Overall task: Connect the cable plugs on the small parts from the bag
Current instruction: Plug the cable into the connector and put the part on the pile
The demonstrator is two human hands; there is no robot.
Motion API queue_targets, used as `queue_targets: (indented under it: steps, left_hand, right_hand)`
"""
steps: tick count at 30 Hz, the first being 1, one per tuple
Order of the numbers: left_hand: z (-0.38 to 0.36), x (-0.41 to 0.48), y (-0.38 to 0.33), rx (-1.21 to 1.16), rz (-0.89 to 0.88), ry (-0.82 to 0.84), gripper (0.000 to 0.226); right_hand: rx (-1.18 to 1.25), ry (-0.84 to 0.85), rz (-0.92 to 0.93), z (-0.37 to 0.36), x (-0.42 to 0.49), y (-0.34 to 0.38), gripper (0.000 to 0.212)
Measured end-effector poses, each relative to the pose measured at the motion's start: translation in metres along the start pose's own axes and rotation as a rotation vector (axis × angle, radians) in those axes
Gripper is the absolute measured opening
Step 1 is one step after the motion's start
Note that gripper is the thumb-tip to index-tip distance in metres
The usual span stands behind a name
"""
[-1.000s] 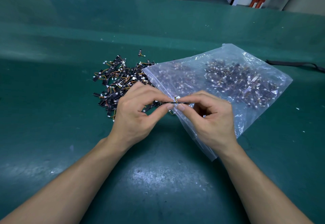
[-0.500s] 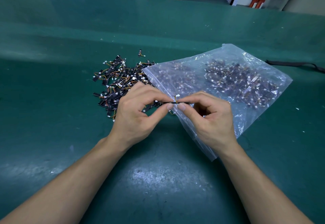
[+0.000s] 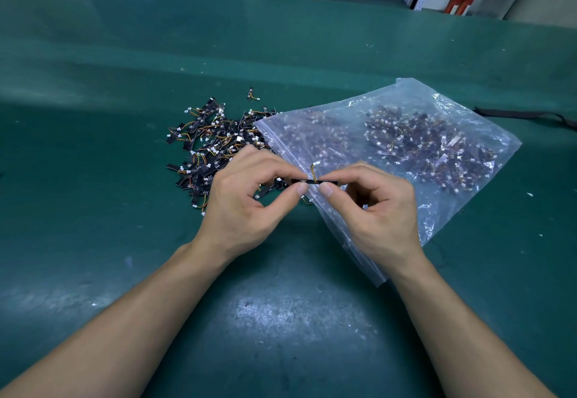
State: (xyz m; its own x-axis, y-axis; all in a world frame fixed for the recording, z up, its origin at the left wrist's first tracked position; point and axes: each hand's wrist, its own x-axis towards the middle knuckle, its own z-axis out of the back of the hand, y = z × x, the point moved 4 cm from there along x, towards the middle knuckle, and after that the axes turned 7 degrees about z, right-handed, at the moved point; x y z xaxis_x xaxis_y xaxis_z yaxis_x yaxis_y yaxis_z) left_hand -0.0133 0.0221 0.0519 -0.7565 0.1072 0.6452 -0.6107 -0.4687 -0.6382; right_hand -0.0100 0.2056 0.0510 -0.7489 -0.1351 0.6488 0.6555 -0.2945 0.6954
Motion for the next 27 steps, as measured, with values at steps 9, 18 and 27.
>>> queue_targets:
  steps: [9,18,27]
  left_hand:
    - [-0.0017,-0.0004,-0.0002,-0.007,-0.006,0.004,0.003]
    - [-0.0017,-0.0008,0.0013,-0.019,0.009,0.038,0.002]
    - [-0.0021,-0.0004,0.0003,-0.009,0.024,0.026,0.002]
  right_hand:
    - [0.01,0.016,-0.016,-0.0007,-0.0006,-0.0012,0.005]
    - [-0.007,0.026,-0.043,-0.0018,0.0012,0.0001,0.004]
    - [-0.003,0.012,-0.058,-0.0021,0.0014,0.0033,0.016]
